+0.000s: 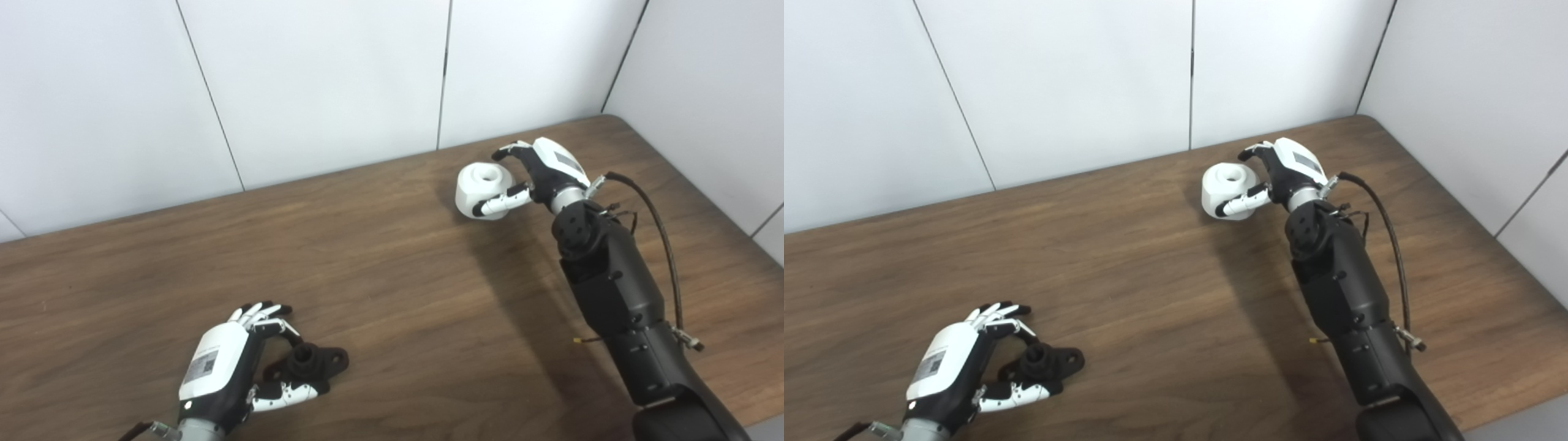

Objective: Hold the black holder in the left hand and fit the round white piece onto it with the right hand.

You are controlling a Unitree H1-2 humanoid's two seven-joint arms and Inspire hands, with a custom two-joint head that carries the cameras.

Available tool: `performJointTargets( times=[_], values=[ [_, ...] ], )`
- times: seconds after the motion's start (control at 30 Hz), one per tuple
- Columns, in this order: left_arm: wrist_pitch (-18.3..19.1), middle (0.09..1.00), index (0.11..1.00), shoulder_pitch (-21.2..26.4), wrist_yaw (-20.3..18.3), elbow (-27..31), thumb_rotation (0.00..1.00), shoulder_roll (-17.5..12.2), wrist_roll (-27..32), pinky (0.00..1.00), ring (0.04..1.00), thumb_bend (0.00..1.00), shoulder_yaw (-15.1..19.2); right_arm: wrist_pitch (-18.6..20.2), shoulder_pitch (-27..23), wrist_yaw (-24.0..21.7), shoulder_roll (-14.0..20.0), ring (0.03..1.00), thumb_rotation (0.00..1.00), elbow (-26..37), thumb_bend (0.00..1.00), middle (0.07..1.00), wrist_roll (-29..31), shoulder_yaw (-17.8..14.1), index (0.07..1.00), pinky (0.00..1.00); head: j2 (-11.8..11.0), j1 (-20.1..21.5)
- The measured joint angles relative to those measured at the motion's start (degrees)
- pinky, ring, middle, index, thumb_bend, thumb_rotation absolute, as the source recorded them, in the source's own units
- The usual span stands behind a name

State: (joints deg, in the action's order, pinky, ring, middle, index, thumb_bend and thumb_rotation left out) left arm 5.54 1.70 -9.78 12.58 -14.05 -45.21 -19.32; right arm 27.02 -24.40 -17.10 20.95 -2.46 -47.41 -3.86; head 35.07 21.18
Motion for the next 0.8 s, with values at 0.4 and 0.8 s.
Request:
performJointTargets(
  times=[0.4,0.8],
  values=[
    [0.0,0.847,0.485,0.0,0.2,0.0,0.05,0.0,0.0,0.97,0.919,0.52,0.0,0.0,0.0,-0.5,0.0,0.952,0.34,0.0,0.88,0.921,-0.3,0.0,0.727,0.81,-0.3,0.1],
    [-0.1,0.846,0.485,0.0,0.6,-0.2,0.05,0.0,0.0,0.97,0.919,0.52,0.0,0.0,0.0,0.5,1.8,0.949,0.34,-0.1,0.87,0.9,1.0,1.5,0.701,0.81,-0.3,-0.2]
  ],
)
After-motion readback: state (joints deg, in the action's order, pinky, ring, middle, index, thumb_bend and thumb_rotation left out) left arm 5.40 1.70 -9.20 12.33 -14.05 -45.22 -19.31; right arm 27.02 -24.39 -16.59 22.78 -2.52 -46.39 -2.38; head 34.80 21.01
